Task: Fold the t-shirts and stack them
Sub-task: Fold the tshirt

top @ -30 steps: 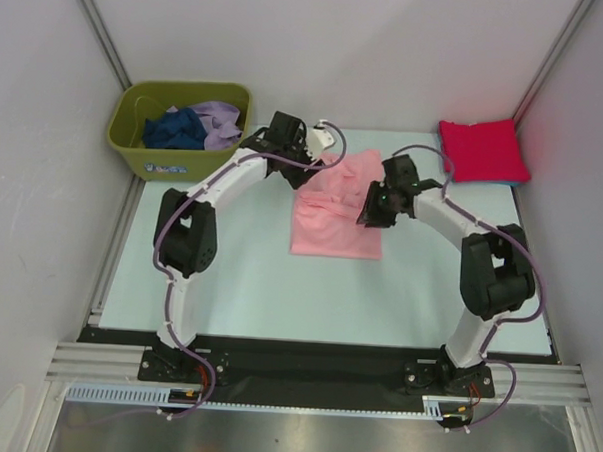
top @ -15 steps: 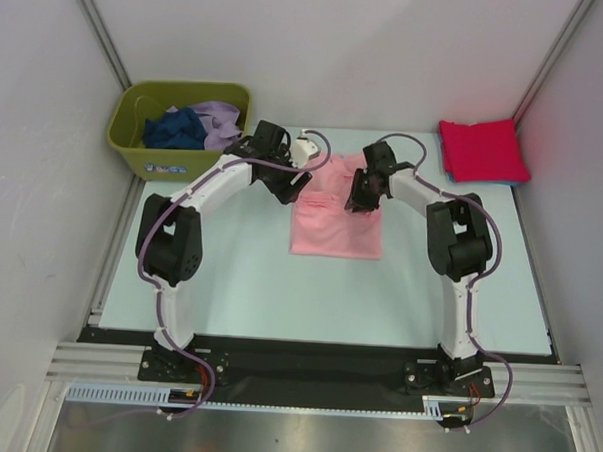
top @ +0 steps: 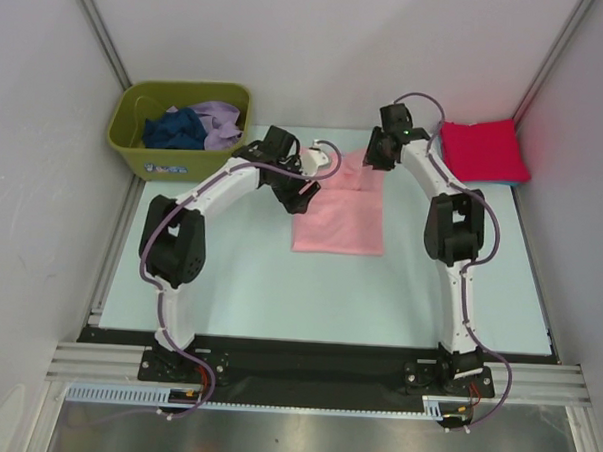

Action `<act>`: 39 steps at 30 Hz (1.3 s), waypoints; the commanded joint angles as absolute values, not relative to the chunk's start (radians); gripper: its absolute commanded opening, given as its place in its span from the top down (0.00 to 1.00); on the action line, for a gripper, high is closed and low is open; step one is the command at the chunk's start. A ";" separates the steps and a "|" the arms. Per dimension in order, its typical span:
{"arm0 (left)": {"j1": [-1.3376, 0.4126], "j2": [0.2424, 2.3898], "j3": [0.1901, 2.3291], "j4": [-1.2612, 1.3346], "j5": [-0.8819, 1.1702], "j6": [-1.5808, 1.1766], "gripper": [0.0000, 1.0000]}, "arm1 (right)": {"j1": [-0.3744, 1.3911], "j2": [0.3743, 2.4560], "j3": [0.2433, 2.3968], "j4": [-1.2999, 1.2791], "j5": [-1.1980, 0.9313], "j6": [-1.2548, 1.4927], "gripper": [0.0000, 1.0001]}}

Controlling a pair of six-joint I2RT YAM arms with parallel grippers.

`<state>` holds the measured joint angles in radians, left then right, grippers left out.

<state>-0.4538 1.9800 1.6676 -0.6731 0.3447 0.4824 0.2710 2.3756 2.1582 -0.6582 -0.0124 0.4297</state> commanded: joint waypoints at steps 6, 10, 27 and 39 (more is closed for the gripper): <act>-0.541 1.974 1.625 -0.822 0.445 0.736 0.33 | 0.258 1.997 1.760 -0.634 -0.084 0.365 0.55; -0.571 1.967 1.571 -0.807 0.440 0.847 0.32 | 0.267 1.820 1.410 -0.563 -0.112 0.442 0.52; -0.623 1.983 1.353 -0.624 0.233 0.890 0.82 | 0.288 1.784 1.055 -0.387 -0.179 0.566 0.81; -0.617 1.790 1.307 -0.872 0.363 0.784 1.00 | 0.383 1.505 0.924 -0.621 -0.186 0.598 1.00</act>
<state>-0.6174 1.9331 1.3441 -0.7204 0.2802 0.8219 0.3367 1.6173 0.9691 -0.4934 -0.1799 0.5728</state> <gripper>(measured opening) 0.019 0.016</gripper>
